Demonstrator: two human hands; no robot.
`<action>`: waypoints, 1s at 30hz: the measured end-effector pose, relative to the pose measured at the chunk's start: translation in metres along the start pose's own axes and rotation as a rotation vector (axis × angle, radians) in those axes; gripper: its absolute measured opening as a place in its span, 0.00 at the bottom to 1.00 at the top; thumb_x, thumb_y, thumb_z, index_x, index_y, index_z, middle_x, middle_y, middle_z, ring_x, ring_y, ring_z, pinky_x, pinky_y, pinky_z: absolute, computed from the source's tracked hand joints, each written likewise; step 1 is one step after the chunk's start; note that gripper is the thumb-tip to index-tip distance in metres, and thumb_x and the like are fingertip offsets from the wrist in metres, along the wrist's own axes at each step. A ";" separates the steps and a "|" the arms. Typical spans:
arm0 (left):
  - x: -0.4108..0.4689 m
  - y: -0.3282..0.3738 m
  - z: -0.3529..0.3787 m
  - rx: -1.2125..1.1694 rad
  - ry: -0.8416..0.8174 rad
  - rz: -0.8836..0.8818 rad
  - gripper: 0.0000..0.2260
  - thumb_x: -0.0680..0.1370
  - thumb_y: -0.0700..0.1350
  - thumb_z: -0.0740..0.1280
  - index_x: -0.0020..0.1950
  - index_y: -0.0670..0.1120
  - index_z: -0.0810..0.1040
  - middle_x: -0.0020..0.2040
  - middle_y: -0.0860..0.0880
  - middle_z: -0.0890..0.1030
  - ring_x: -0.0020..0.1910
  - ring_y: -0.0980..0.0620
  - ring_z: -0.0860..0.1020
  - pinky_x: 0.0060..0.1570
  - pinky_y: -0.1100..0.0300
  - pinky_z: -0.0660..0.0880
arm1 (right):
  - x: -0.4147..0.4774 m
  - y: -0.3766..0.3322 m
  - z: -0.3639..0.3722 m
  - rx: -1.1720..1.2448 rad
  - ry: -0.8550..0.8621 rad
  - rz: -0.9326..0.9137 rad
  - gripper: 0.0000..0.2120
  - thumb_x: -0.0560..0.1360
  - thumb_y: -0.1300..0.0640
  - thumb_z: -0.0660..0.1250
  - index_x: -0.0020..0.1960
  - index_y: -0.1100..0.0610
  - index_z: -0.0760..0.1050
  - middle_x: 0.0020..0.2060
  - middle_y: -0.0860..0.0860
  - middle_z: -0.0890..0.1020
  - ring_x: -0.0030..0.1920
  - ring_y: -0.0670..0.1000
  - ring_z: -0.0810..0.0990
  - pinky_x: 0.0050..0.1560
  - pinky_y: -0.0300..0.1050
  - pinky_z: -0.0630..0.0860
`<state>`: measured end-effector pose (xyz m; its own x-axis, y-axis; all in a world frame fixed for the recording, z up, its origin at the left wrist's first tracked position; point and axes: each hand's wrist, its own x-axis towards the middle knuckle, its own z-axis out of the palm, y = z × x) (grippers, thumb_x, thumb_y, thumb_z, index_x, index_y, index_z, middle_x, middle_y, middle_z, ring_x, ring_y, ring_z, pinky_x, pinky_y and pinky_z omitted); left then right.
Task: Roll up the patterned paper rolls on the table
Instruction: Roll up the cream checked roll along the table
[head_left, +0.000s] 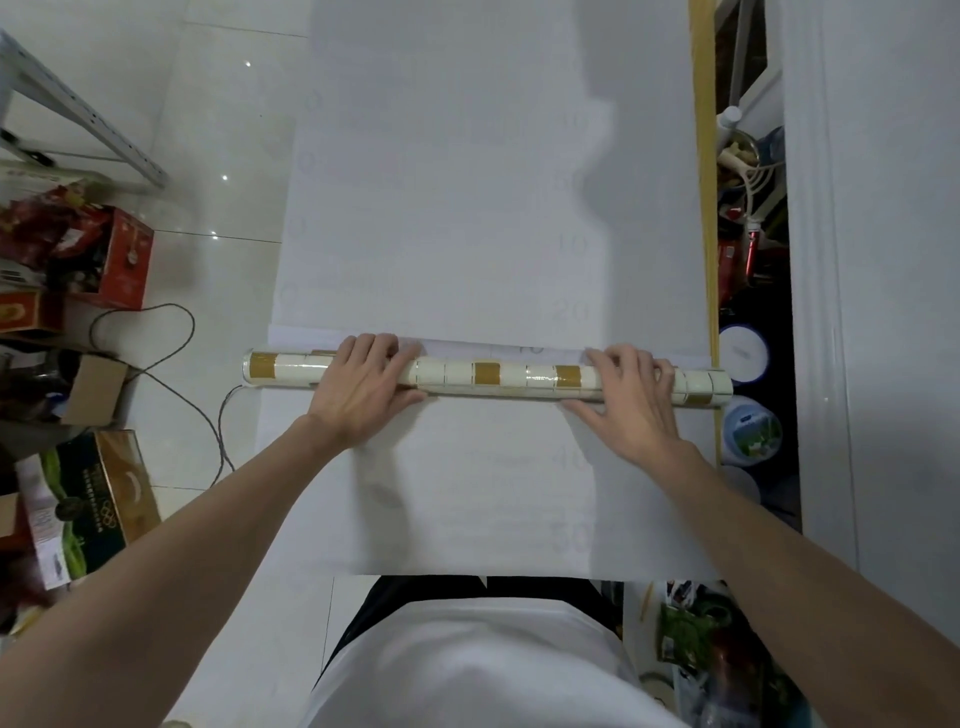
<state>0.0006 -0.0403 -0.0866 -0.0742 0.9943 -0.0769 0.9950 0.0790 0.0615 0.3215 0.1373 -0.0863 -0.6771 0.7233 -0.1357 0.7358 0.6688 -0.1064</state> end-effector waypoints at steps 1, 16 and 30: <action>0.003 0.000 -0.002 -0.017 -0.003 -0.015 0.27 0.79 0.62 0.55 0.67 0.43 0.72 0.54 0.43 0.76 0.49 0.40 0.74 0.54 0.47 0.69 | 0.003 0.002 -0.002 0.009 0.005 -0.001 0.30 0.74 0.31 0.61 0.67 0.50 0.69 0.56 0.49 0.71 0.56 0.54 0.71 0.61 0.54 0.61; 0.057 0.034 -0.015 0.092 -0.318 -0.280 0.19 0.69 0.48 0.67 0.58 0.44 0.72 0.50 0.45 0.75 0.46 0.42 0.73 0.48 0.48 0.67 | 0.069 -0.026 -0.022 -0.145 -0.260 -0.084 0.27 0.68 0.44 0.68 0.63 0.52 0.69 0.55 0.52 0.76 0.54 0.57 0.72 0.56 0.51 0.63; -0.030 0.047 -0.083 0.031 -0.181 -0.243 0.17 0.69 0.51 0.72 0.52 0.42 0.77 0.52 0.43 0.78 0.47 0.39 0.76 0.45 0.49 0.70 | 0.011 -0.063 -0.066 -0.100 -0.128 -0.184 0.17 0.66 0.48 0.70 0.52 0.53 0.76 0.50 0.52 0.79 0.51 0.57 0.76 0.58 0.51 0.63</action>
<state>0.0441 -0.0600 0.0008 -0.2999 0.9175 -0.2615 0.9514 0.3078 -0.0109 0.2669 0.1151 -0.0159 -0.7876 0.5645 -0.2471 0.5910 0.8055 -0.0437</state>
